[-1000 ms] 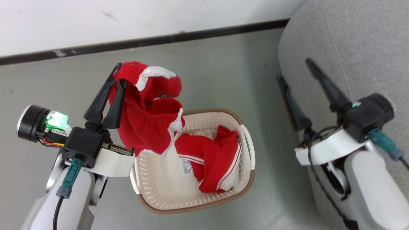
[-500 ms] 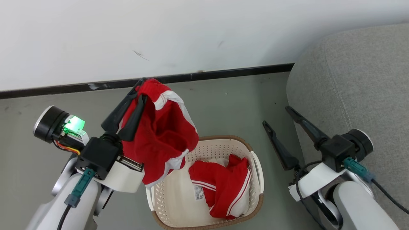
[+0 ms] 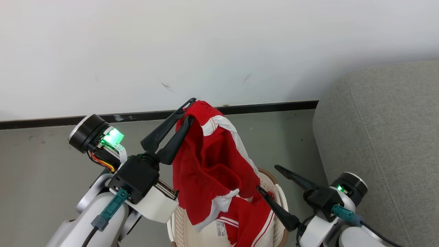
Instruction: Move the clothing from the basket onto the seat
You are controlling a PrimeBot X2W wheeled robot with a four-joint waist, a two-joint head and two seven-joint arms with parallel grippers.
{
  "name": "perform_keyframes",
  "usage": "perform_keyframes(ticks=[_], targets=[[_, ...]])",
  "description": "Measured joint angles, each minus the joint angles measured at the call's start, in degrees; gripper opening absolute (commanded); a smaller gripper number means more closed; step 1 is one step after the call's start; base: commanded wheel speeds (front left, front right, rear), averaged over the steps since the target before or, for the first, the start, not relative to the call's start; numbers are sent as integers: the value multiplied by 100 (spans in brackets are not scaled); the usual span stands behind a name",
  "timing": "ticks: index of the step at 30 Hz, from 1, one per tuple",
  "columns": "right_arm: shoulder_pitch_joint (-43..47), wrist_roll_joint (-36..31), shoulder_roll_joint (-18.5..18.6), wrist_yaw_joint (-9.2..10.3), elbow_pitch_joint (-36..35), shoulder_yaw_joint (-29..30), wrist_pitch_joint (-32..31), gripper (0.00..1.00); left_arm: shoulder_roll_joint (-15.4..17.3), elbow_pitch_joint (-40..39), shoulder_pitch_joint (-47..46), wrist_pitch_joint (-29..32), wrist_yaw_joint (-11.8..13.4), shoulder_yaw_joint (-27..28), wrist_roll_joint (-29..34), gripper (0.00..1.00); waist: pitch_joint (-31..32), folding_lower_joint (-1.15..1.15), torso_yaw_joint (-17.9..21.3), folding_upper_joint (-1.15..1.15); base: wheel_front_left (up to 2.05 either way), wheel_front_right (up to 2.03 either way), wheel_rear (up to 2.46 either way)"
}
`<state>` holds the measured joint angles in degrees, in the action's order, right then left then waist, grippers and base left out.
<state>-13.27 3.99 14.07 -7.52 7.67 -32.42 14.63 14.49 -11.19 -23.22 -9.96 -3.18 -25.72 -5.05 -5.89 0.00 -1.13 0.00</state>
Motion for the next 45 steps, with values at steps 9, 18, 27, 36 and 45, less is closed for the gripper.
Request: perform_keyframes(ticks=[9,18,27,36,45], targets=[[-353,-64,192,-2,257,-731,0,100,-98,-176,-3,261,-29,-159,-90,0,280,0,-122,0,0,0,0],[-682,112,-43,-2,519,-1385,0,100,-177,-304,-2,450,-58,-296,-202,0,407,0,-259,0,0,0,0],[-1190,149,-211,-2,855,-1559,0,44,-196,-446,-2,638,-59,-370,-212,0,455,0,-420,0,0,0,0],[-1200,163,-330,-2,1095,-1441,0,0,-202,-468,40,708,-32,-266,-302,0,466,0,-456,0,0,0,0],[-1156,312,-200,-2,973,-463,0,0,-368,-204,605,725,264,-30,-626,0,482,0,-311,0,0,0,0]])
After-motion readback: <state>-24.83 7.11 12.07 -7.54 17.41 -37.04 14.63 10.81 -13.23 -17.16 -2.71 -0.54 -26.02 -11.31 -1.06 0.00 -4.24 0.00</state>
